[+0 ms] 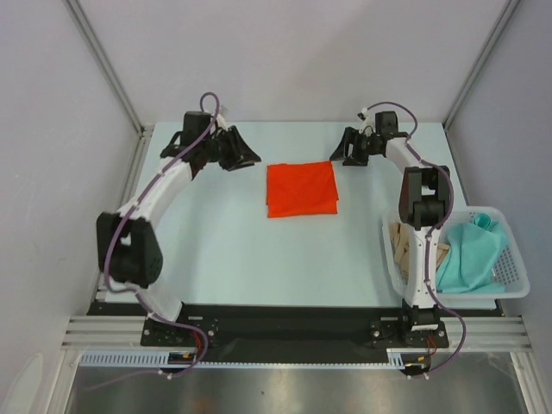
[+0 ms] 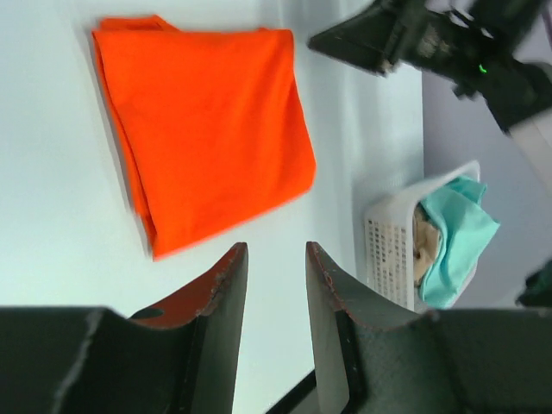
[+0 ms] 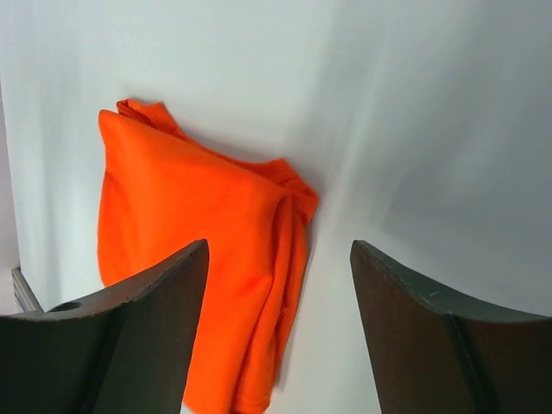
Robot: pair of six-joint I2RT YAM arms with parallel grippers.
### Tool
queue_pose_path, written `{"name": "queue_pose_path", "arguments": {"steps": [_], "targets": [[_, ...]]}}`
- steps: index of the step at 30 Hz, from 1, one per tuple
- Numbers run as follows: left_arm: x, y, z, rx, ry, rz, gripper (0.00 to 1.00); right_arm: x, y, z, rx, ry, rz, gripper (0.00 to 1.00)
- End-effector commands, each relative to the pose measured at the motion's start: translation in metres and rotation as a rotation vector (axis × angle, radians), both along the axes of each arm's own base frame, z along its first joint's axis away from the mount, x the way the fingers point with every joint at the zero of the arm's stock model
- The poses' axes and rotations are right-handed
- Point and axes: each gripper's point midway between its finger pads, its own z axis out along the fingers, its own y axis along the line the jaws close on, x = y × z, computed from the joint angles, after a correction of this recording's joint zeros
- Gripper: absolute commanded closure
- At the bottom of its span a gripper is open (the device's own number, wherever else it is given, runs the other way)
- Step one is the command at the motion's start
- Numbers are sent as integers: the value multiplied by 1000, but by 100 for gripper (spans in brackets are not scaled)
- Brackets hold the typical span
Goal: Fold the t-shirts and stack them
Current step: Fold the tshirt, then neatly place the folded tshirt to the corner
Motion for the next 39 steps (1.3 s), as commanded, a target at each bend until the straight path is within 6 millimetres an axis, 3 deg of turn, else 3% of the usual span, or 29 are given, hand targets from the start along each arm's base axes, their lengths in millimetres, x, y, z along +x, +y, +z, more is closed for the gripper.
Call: {"name": "queue_pose_path", "arguments": {"steps": [1,2,3,4,5,6,9,12,27,30,32,36,38,39], "targets": [[-61,15,10,48,-2,10,61,11,12,6,41,-70,107,28],[-74,19,10,50,2,15,61,12,13,2,47,-71,113,30],[-94,24,-14,64,66,18,61,15,14,2,47,-86,116,31],[-104,26,-19,63,81,25,61,16,14,0,52,-89,120,31],[-118,28,-10,51,58,24,61,15,16,-2,61,-94,128,32],[-135,31,-26,62,106,26,61,15,17,-3,68,-97,133,33],[-164,36,-25,51,113,44,61,8,21,-12,83,-67,154,36],[-179,43,-16,45,85,66,60,0,21,-24,90,-36,167,39],[-200,50,9,36,46,76,58,-27,56,-56,143,96,199,60],[-202,50,11,35,43,72,58,-30,59,-56,148,121,188,71],[-202,49,14,35,37,69,58,-30,60,-49,148,124,182,85],[-200,49,13,42,36,59,58,-22,48,-36,51,127,107,100],[-202,50,9,52,46,54,58,-25,38,-29,-20,142,87,100],[-202,51,5,64,48,50,58,-14,25,-23,-110,96,57,100]]}}
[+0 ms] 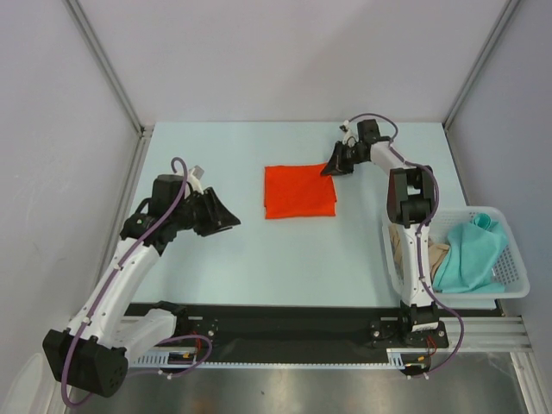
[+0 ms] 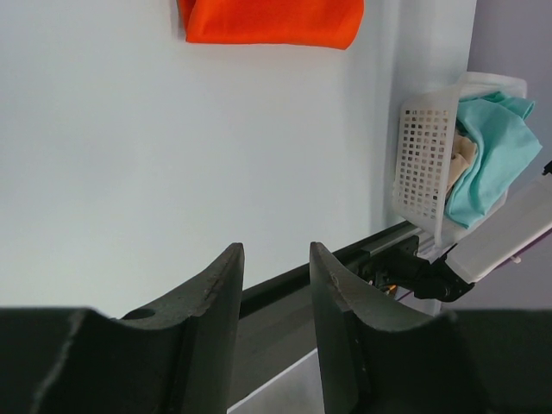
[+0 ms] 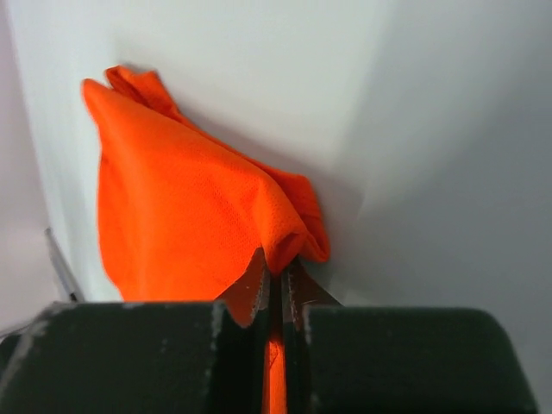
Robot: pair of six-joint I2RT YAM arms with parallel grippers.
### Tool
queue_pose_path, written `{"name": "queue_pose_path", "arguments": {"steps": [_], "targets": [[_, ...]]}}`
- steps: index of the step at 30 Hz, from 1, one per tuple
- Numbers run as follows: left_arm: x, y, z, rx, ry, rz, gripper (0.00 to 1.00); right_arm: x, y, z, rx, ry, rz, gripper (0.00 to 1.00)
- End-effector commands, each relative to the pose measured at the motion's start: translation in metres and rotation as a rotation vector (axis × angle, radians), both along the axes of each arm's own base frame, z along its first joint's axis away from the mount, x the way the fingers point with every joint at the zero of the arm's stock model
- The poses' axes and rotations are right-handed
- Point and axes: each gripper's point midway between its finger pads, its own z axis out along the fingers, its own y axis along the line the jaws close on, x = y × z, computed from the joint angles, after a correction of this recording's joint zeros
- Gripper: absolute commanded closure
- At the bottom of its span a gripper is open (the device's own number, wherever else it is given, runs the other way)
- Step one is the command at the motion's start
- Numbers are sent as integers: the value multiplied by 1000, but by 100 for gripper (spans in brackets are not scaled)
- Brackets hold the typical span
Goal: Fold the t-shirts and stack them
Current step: Neatly place the folded tshirt to the corner
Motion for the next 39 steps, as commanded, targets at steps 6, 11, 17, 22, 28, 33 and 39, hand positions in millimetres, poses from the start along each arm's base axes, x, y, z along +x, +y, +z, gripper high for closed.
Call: {"name": "queue_pose_path", "arguments": {"steps": [6,11,17,22,28,33,39], "targets": [[-8,14,-22,108,12,-15,58,14,-100,31,-571,-51,-136,100],[-14,19,-40,151,30,-26,58,31,-168,49,-791,-154,-179,100],[-28,19,-62,216,80,-81,58,71,-231,75,-1101,-341,-203,100],[-37,9,-80,274,86,-185,58,115,-292,94,-1157,-475,-407,100],[-38,6,-89,331,91,-247,58,145,-328,116,-1278,-634,-463,100],[-39,5,-97,347,113,-268,58,160,-354,130,-1313,-731,-517,100],[-40,4,-101,351,137,-288,58,178,-366,133,-1330,-840,-506,100]]}}
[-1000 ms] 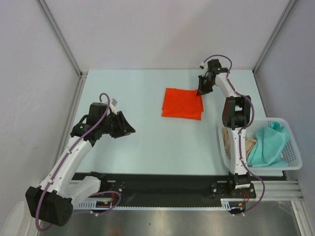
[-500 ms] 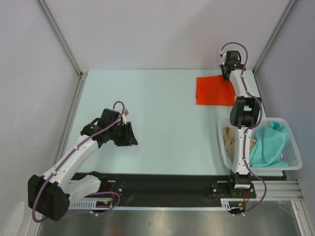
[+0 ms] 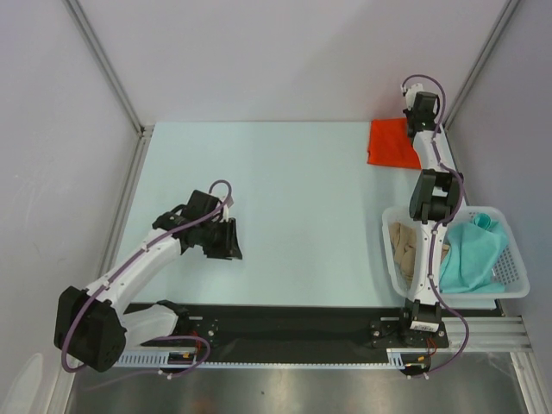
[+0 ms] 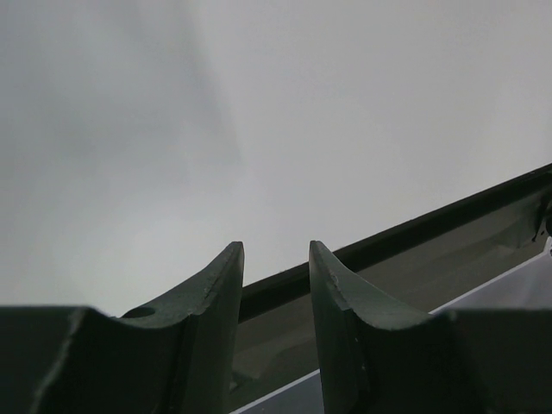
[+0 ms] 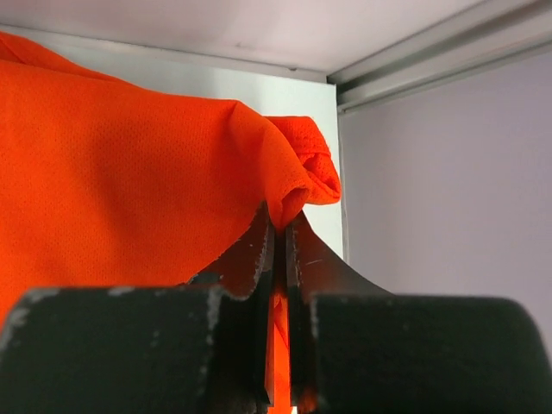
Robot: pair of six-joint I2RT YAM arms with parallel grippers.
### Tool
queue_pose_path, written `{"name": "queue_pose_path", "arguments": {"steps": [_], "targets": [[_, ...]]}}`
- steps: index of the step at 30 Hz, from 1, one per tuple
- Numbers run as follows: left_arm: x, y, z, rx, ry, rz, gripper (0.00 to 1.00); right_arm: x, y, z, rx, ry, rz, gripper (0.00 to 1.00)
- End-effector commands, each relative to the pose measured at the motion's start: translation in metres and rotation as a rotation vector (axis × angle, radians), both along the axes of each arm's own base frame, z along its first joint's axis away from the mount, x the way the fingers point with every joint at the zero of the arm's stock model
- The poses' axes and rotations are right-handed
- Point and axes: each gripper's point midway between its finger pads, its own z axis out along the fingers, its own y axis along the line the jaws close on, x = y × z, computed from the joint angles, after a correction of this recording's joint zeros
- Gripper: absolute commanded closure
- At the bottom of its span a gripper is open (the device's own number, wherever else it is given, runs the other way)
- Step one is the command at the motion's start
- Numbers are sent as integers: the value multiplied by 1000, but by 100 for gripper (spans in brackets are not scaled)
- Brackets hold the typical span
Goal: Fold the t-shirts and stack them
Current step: Neatly place the folded tshirt to the corner
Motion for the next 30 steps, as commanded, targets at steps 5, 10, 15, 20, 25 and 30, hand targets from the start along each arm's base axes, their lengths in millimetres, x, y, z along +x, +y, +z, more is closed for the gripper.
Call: {"name": "queue_pose_path", "arguments": {"steps": [5,10,15,20,25,30], "targets": [[2,-3,1,4,-11,-48,58,32,-10,42,-119,-171,113,100],[1,-4,-3,8,7,-51,59,39,8,46,-123,-218,248,100],[-1,-3,-4,12,23,-54,59,42,-2,54,-90,-228,296,100],[-1,-3,-6,14,33,-54,59,31,-16,43,-65,-187,332,100],[-3,-3,-8,16,46,-53,59,22,-37,45,-63,-175,331,100],[-3,-3,-6,16,41,-54,59,21,-42,50,-58,-194,373,100]]}}
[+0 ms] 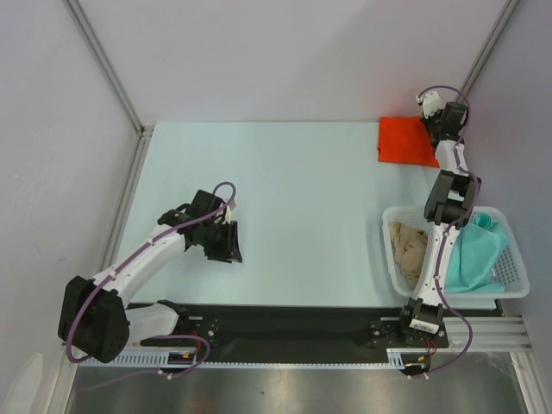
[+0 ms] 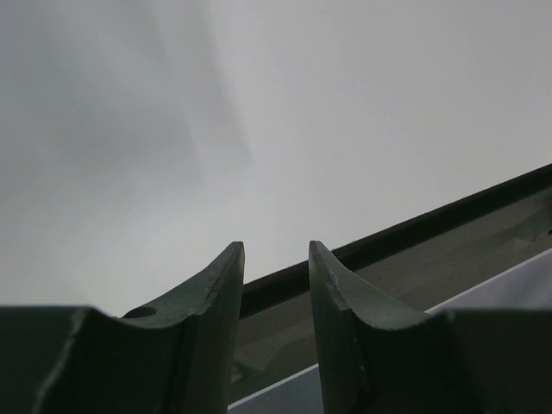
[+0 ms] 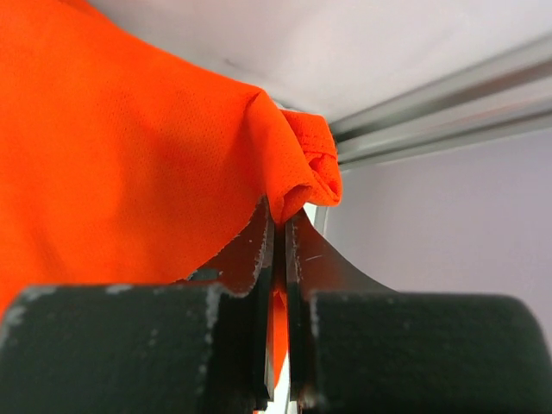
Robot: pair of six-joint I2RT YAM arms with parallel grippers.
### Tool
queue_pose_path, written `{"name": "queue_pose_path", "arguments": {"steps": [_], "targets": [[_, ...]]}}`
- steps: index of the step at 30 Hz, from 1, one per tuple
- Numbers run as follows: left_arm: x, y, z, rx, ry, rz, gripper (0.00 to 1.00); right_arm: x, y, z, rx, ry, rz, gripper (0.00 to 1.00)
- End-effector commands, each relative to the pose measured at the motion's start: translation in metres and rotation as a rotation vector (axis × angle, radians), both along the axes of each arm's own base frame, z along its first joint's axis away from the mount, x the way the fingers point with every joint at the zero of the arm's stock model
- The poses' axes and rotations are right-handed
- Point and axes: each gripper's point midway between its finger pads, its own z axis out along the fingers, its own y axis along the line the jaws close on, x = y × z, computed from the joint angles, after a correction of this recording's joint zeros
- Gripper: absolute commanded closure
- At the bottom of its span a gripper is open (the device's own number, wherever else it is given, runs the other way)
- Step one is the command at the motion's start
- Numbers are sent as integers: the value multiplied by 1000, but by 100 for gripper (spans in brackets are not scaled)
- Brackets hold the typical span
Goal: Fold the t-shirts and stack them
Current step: Neatly place the folded tshirt to the corner
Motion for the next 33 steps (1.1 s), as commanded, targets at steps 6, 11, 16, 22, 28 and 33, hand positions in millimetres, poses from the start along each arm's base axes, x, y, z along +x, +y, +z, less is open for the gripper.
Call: {"name": "queue_pose_path", "arguments": {"steps": [6,11,16,22,28,33], "targets": [[0,-5,8,-22,-25,-39,59,7,0,63,-12,-131,66,100],[-1,-5,11,-30,-33,-45,59,14,1,61,-1,-171,67,100],[-2,-6,13,-36,-40,-50,59,17,0,54,-18,-177,44,100],[-2,-6,13,-42,-39,-52,59,20,-7,59,2,-220,-26,52],[1,-6,22,-47,-64,-36,58,5,-20,102,-2,-255,-206,29],[10,-12,44,-94,-121,-11,58,-25,-12,146,87,-262,-389,26]]}}
